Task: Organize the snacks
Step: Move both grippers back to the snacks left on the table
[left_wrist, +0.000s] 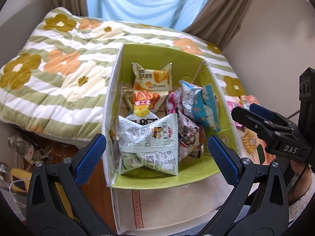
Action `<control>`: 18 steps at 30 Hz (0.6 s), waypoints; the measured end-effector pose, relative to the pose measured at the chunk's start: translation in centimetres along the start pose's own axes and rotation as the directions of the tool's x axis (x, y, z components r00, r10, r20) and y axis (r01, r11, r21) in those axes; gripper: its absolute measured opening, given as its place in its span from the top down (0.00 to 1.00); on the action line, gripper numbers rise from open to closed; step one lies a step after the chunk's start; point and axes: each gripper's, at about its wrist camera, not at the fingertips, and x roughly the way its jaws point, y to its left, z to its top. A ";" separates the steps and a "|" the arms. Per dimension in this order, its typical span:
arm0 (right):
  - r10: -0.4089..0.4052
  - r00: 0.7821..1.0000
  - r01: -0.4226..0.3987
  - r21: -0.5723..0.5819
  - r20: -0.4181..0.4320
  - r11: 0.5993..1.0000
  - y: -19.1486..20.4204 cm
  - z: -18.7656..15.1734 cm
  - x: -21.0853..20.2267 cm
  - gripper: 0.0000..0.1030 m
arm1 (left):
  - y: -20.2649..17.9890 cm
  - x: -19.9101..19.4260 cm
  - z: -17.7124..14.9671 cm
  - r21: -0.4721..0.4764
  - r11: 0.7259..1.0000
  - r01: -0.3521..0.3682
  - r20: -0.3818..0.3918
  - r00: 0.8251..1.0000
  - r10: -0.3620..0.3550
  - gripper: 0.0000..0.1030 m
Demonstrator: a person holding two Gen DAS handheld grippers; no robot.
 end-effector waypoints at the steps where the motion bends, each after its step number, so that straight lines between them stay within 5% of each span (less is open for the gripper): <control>1: -0.005 1.000 0.005 0.005 0.006 1.000 0.0 -0.2 -0.3 0.01 | -0.2 0.0 -0.1 0.006 1.000 0.008 0.001 1.000 -0.008 0.00; 18: -0.192 0.979 0.185 0.096 0.069 0.978 -6.5 -4.1 -8.4 0.01 | -9.3 1.8 -1.5 0.086 0.988 0.125 -0.025 0.992 -0.123 0.00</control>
